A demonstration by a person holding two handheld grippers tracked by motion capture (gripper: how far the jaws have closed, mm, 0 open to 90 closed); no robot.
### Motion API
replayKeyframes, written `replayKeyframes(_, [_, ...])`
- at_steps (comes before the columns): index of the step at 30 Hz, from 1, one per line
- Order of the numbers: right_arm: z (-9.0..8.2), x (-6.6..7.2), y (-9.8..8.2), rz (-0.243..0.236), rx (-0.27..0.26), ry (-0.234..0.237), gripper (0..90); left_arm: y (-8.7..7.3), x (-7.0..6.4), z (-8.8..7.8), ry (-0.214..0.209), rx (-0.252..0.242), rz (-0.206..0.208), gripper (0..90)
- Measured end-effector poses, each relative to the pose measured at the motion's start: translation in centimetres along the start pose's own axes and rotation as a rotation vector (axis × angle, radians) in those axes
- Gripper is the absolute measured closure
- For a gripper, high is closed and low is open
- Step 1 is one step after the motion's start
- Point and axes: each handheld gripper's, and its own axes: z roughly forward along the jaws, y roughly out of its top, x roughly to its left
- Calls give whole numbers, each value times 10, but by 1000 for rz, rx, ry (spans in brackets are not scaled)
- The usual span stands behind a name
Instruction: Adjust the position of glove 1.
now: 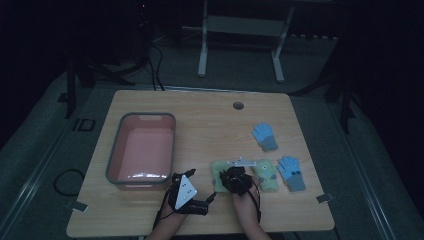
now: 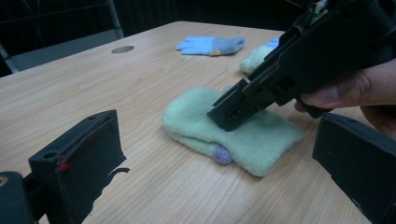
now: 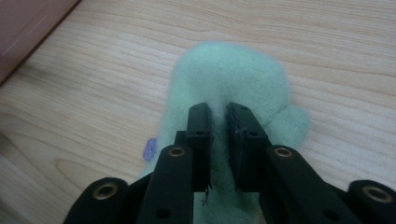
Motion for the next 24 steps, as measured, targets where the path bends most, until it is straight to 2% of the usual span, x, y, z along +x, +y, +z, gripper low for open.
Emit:
replayKeyframes(5, [0, 0, 0, -35, -10, 12, 738, 0, 0, 0, 3, 2, 2, 16])
replayKeyframes(11, [-10, -4, 8, -75, -34, 22, 617, 0, 0, 0, 3, 2, -5, 16])
replayKeyframes(14, [-18, -11, 16, -93, -61, 24, 614, 0, 0, 0, 3, 2, -4, 16])
replayKeyframes(17, [-26, -18, 21, -91, -76, 38, 605, 0, 0, 0, 5, 3, -3, 16])
replayKeyframes(24, [-47, -41, 28, -160, -113, 21, 601, 0, 0, 0, 7, 2, -5, 16])
